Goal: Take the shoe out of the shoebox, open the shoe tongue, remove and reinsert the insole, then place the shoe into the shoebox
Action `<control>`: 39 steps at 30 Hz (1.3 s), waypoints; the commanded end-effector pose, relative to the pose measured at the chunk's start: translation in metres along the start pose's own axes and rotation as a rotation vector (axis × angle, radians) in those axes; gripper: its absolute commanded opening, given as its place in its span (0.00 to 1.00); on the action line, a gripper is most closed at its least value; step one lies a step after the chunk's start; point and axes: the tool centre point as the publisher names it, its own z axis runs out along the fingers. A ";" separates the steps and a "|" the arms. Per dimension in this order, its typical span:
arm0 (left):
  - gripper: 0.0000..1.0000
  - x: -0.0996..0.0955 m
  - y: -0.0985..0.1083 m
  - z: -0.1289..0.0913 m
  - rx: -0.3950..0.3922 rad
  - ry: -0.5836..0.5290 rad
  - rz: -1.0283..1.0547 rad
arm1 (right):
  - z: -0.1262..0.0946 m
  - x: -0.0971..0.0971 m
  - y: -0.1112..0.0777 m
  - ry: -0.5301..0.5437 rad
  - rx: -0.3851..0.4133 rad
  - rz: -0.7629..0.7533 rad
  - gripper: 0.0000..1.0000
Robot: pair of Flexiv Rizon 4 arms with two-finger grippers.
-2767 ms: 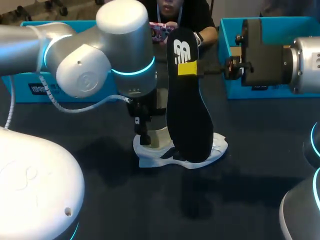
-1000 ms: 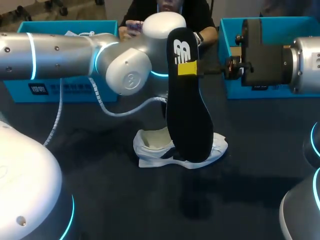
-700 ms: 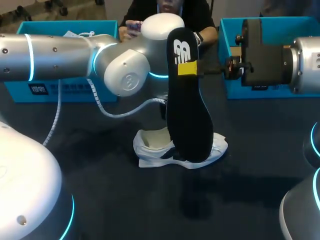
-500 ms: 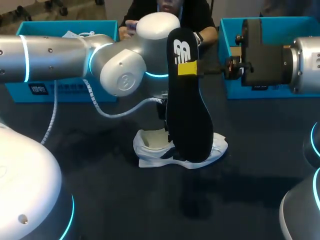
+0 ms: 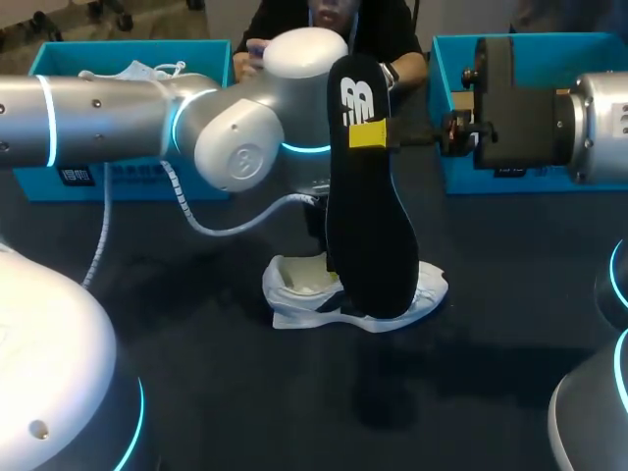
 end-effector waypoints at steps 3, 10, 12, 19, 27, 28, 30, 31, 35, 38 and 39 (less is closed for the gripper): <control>0.00 -0.006 -0.003 0.004 0.007 0.047 0.063 | 0.004 0.000 0.001 -0.001 0.000 0.001 0.00; 0.00 -0.011 -0.012 -0.015 0.023 0.191 0.311 | 0.004 0.000 0.001 -0.001 0.000 0.001 0.00; 0.00 -0.008 -0.015 -0.023 0.000 0.216 0.396 | 0.004 0.000 0.001 -0.001 0.000 0.001 0.00; 0.00 0.002 -0.021 -0.041 -0.133 0.253 0.721 | 0.004 0.000 0.001 -0.001 0.000 0.001 0.00; 0.00 0.006 -0.019 -0.053 -0.181 0.224 0.873 | 0.004 0.000 0.001 -0.001 0.000 0.001 0.00; 0.00 0.006 -0.019 -0.053 -0.181 0.224 0.873 | 0.004 0.000 0.001 -0.001 0.000 0.001 0.00; 0.00 0.006 -0.019 -0.053 -0.181 0.224 0.873 | 0.004 0.000 0.001 -0.001 0.000 0.001 0.00; 0.00 0.006 -0.019 -0.053 -0.181 0.224 0.873 | 0.004 0.000 0.001 -0.001 0.000 0.001 0.00; 0.00 0.006 -0.019 -0.053 -0.181 0.224 0.873 | 0.004 0.000 0.001 -0.001 0.000 0.001 0.00; 0.00 0.006 -0.019 -0.053 -0.181 0.224 0.873 | 0.004 0.000 0.001 -0.001 0.000 0.001 0.00; 0.00 0.006 -0.019 -0.053 -0.181 0.224 0.873 | 0.004 0.000 0.001 -0.001 0.000 0.001 0.00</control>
